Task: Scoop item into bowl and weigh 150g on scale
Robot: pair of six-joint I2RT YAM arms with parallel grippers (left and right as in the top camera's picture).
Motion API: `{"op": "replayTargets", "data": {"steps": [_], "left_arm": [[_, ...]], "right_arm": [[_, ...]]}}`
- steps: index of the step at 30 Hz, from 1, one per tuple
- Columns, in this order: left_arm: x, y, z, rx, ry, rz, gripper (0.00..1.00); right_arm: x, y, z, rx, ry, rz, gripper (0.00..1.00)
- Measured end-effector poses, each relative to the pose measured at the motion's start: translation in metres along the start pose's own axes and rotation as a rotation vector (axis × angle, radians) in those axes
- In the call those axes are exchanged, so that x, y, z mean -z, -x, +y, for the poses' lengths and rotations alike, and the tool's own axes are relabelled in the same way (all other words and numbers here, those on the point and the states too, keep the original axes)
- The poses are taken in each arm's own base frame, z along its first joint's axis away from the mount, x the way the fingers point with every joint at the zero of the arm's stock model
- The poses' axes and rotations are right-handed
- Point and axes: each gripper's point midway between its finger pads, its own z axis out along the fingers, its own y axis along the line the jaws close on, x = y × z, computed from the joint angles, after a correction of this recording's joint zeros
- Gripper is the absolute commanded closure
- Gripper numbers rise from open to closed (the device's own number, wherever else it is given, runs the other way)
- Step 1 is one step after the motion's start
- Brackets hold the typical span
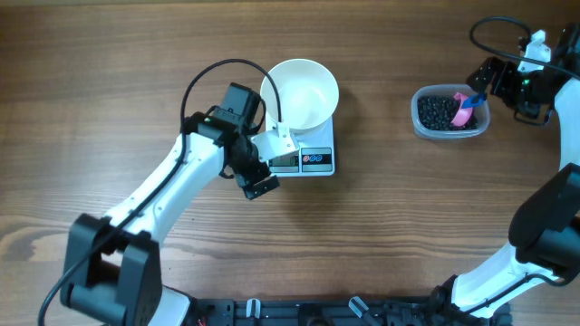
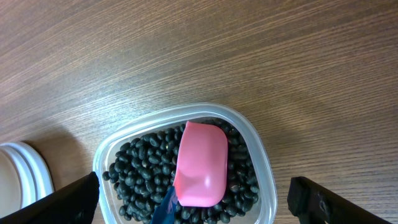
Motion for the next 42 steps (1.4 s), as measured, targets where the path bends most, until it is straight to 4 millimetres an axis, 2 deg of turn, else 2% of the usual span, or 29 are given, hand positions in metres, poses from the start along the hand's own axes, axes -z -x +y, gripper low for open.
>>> {"op": "replayTargets", "data": {"steps": [12, 18, 24, 30, 42], "left_arm": [[-0.002, 0.009, 0.013, -0.006, 0.039, -0.042, 0.00], [0.000, 0.002, 0.022, 0.026, 0.052, -0.042, 0.00], [0.000, 0.003, 0.018, 0.021, 0.031, -0.053, 0.00], [0.000, 0.002, 0.006, -0.053, -0.029, -0.062, 0.00], [0.003, -0.002, 0.014, -0.079, -0.026, -0.086, 0.00]], "right_arm": [[0.000, 0.000, 0.000, 0.000, 0.000, 0.000, 0.01], [0.000, 0.000, 0.000, 0.000, 0.000, 0.000, 0.00], [0.000, 0.000, 0.000, 0.000, 0.000, 0.000, 0.00], [0.000, 0.000, 0.000, 0.000, 0.000, 0.000, 0.00], [0.000, 0.000, 0.000, 0.000, 0.000, 0.000, 0.00]]}}
